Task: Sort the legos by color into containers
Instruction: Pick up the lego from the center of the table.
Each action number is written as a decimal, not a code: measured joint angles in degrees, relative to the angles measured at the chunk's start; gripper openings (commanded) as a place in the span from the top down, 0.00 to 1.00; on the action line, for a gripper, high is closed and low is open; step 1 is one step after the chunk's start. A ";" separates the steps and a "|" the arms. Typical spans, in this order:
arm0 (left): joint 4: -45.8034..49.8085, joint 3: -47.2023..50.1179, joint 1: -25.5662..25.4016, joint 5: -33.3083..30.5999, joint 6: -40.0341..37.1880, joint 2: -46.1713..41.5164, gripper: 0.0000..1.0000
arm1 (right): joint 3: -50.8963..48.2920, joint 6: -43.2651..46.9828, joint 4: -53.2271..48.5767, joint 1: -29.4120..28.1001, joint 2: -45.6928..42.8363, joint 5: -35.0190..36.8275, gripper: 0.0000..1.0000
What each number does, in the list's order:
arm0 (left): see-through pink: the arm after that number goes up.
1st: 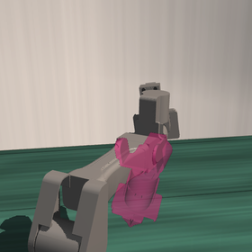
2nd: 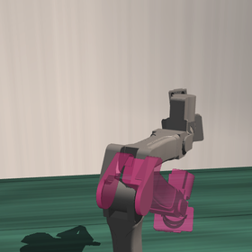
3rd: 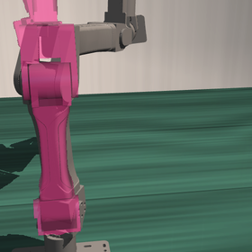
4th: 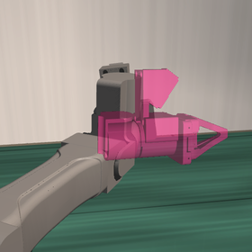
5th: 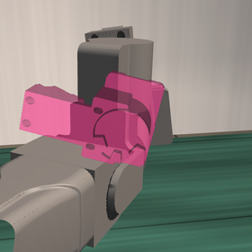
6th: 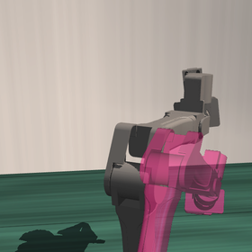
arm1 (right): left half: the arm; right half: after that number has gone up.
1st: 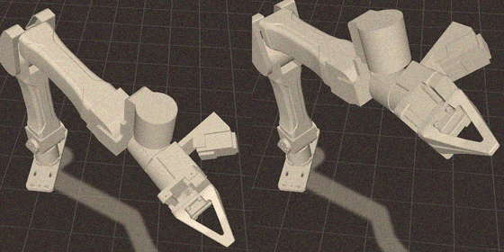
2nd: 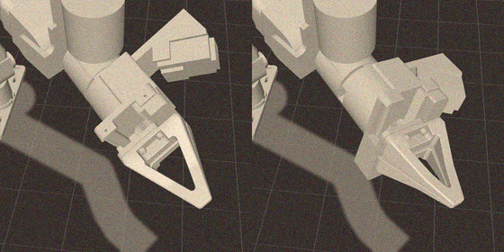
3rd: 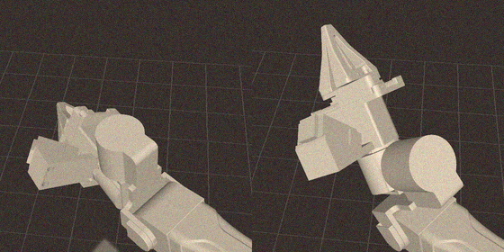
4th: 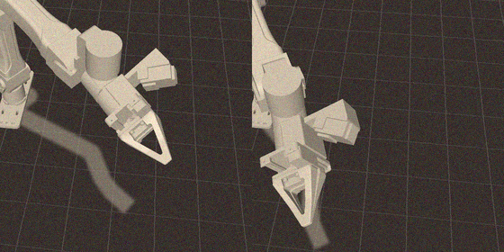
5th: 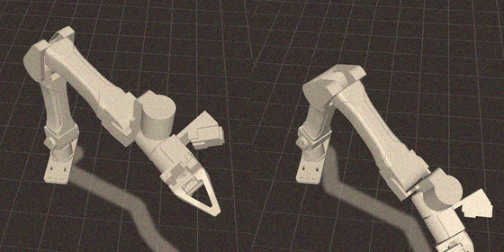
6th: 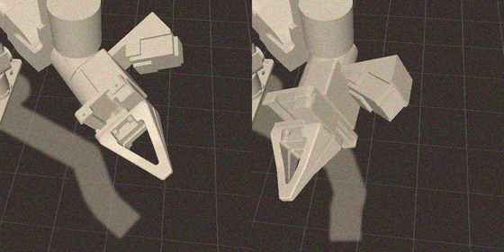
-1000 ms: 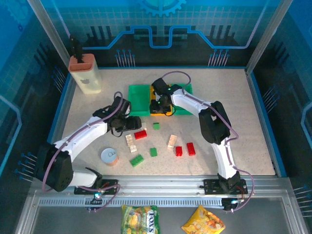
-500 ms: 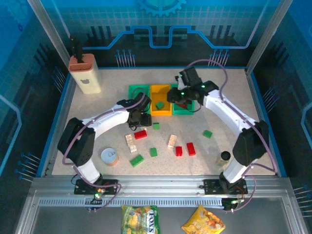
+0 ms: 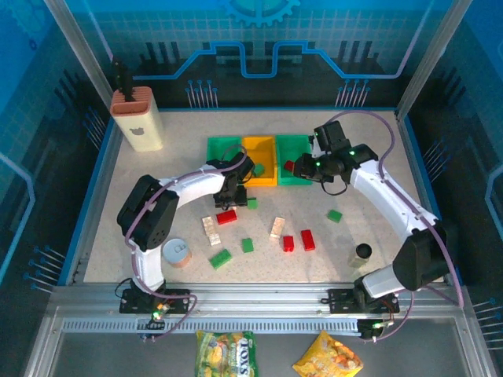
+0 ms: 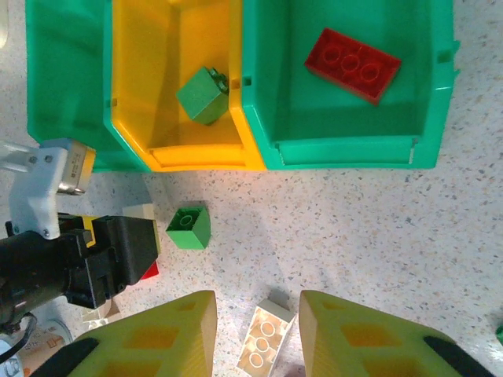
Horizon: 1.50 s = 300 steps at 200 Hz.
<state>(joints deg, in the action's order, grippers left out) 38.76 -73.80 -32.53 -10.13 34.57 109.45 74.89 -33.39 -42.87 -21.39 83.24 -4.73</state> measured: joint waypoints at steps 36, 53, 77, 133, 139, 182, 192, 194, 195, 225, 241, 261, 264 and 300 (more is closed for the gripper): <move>-0.04 0.00 0.00 -1.05 0.02 0.50 0.49 | -0.24 0.02 -0.20 0.46 -0.31 0.04 0.66; -0.02 0.00 0.00 -1.29 0.02 0.52 0.51 | -0.35 0.02 -0.39 0.46 -0.31 0.02 0.66; -0.07 0.00 0.00 -1.51 0.02 0.63 0.53 | -0.35 0.02 -0.52 0.46 -0.31 0.04 0.66; -0.11 0.00 0.00 -1.51 -0.04 1.25 0.55 | -0.72 0.00 -0.59 0.46 -0.39 0.22 0.67; -0.13 0.00 0.00 -1.51 -0.07 1.25 0.55 | -0.94 0.00 -0.68 0.46 -0.42 0.22 0.67; -0.28 0.00 0.00 -1.46 -0.13 1.51 0.63 | -1.46 0.00 -0.79 0.46 -0.63 0.22 0.68; -0.28 0.00 0.00 -1.49 -0.15 1.51 0.64 | -1.51 0.00 -0.81 0.46 -0.90 0.24 0.68; -0.28 -0.02 0.00 -1.49 -0.17 1.51 0.64 | -1.51 0.00 -0.79 0.46 -0.98 0.24 0.68; -0.28 -0.02 0.00 -1.49 -0.17 1.51 0.64 | -1.51 0.00 -0.79 0.46 -0.98 0.24 0.68; -0.26 -0.26 0.07 -1.57 -0.17 1.51 0.66 | -1.53 0.00 -0.81 0.46 -1.73 0.24 0.68; -0.24 -0.39 0.15 -1.66 -0.24 1.46 0.66 | -1.53 0.00 -0.83 0.46 -1.81 0.31 0.68; -0.15 -0.44 0.57 -1.66 -0.61 1.01 0.66 | -1.53 0.02 -0.81 0.46 -1.81 0.63 0.68; -0.07 -0.46 0.68 -1.66 -0.66 0.81 0.66 | -1.53 0.02 -0.81 0.46 -1.81 0.68 0.68; 0.92 -3.21 2.71 -1.64 -2.45 -1.29 0.66 | -1.90 0.11 -0.81 0.46 -1.81 1.29 0.68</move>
<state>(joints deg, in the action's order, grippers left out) 39.68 -77.01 -29.82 -11.77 32.12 108.16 72.99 -33.28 -43.68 -20.93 81.43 -3.44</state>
